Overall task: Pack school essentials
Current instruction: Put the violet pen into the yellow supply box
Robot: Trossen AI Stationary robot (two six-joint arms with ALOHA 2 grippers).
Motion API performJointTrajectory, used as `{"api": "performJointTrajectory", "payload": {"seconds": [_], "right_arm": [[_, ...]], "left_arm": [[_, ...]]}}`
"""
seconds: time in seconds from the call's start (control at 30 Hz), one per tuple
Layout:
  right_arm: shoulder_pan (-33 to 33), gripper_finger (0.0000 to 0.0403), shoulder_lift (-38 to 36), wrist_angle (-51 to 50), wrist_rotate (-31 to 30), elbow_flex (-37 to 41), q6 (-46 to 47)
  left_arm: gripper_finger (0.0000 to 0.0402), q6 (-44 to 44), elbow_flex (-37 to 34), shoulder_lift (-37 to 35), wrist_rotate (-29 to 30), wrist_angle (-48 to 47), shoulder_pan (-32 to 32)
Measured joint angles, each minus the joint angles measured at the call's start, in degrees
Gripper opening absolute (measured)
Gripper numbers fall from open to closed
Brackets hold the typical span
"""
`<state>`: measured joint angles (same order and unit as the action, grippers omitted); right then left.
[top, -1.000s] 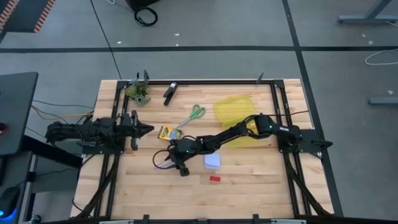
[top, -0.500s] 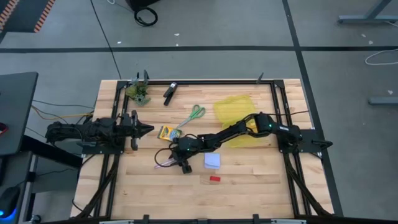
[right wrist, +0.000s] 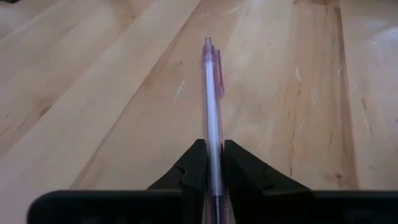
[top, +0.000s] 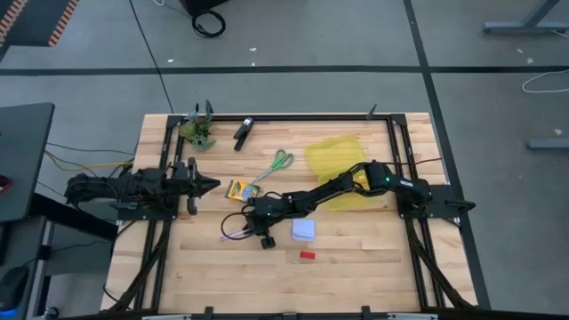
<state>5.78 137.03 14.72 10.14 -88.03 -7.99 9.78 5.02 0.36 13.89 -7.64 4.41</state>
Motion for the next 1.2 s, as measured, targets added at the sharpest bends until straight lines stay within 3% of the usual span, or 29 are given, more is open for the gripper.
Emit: {"api": "performJointTrajectory", "payload": {"seconds": [1.2], "right_arm": [[-0.02, 0.0051, -1.42, -3.02, -1.32, -0.15, -1.18]], "left_arm": [[0.0028, 0.01, -0.02, -0.02, 0.02, 0.31, -0.01]]}}
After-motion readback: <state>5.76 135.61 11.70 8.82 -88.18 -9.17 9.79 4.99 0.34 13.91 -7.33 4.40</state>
